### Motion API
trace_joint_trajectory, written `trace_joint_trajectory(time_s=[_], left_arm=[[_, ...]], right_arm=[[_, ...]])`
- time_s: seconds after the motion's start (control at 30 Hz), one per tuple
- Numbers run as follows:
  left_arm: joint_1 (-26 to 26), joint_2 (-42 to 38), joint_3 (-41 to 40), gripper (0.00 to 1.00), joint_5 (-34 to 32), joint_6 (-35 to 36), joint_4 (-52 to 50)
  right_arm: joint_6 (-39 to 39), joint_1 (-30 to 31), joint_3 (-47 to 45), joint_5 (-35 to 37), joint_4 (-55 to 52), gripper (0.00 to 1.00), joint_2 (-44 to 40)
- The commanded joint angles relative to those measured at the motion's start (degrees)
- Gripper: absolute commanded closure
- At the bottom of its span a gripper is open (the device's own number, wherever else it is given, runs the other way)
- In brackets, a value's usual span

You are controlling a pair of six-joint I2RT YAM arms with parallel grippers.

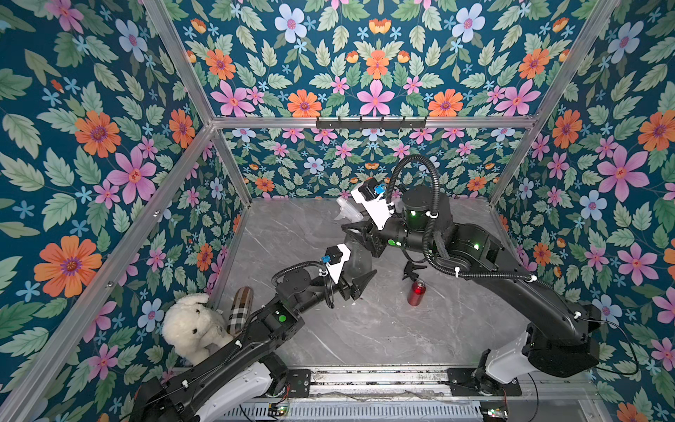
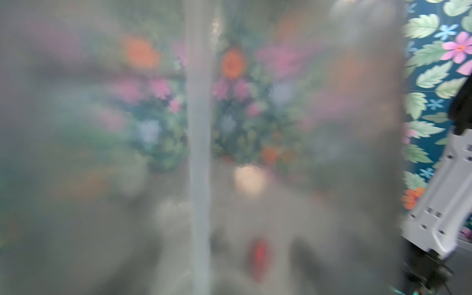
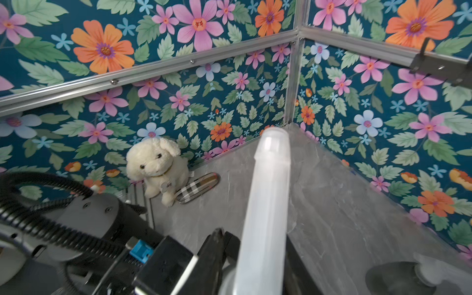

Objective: Attach spray nozzles to spray bottles
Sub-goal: Place the spray bottle at the center of the board.

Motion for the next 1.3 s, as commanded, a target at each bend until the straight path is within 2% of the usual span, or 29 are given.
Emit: trace_joint_trajectory(time_s=[0.0, 0.13, 0.17, 0.23, 0.3, 0.53, 0.67, 0.93, 1.27], left_arm=[[-0.3, 0.3, 0.3, 1.0, -7.4, 1.7, 2.5], [-0.3, 0.1, 0.1, 1.0, -9.7, 1.3, 2.7], [-0.3, 0.1, 0.0, 0.96, -10.1, 1.0, 2.6], [-0.3, -0.6, -0.5, 0.6, -10.9, 0.4, 2.6], [-0.3, -1.5, -1.2, 0.34, -11.3, 0.1, 2.8], [-0.3, -2.5, -1.7, 0.01, -13.6, -1.4, 1.8], [-0.3, -2.5, -1.5, 0.0, -14.4, -2.1, 1.0], [-0.3, -2.5, -1.1, 0.0, -21.1, -3.2, -0.7], [-0.3, -3.8, -2.3, 0.0, -22.0, -4.8, -2.3]], right_arm=[[6.1, 1.4, -2.9, 2.5, 1.5, 0.8, 1.6], [7.4, 1.9, -6.6, 4.0, 7.0, 0.85, 1.3], [6.9, 1.9, -7.1, 4.0, 8.0, 0.85, 1.0], [5.5, 1.9, -7.4, 4.4, 9.5, 0.86, 0.6], [4.3, 1.9, -7.6, 4.0, 11.1, 0.86, 0.5], [2.7, 1.2, -7.5, 5.6, 14.1, 0.88, 1.2], [2.9, 0.0, -7.9, 5.5, 15.4, 0.89, 1.1], [2.6, -2.1, -10.5, 7.1, 18.1, 0.89, 0.0], [0.3, -7.4, -15.5, 11.1, 27.9, 0.9, 1.3]])
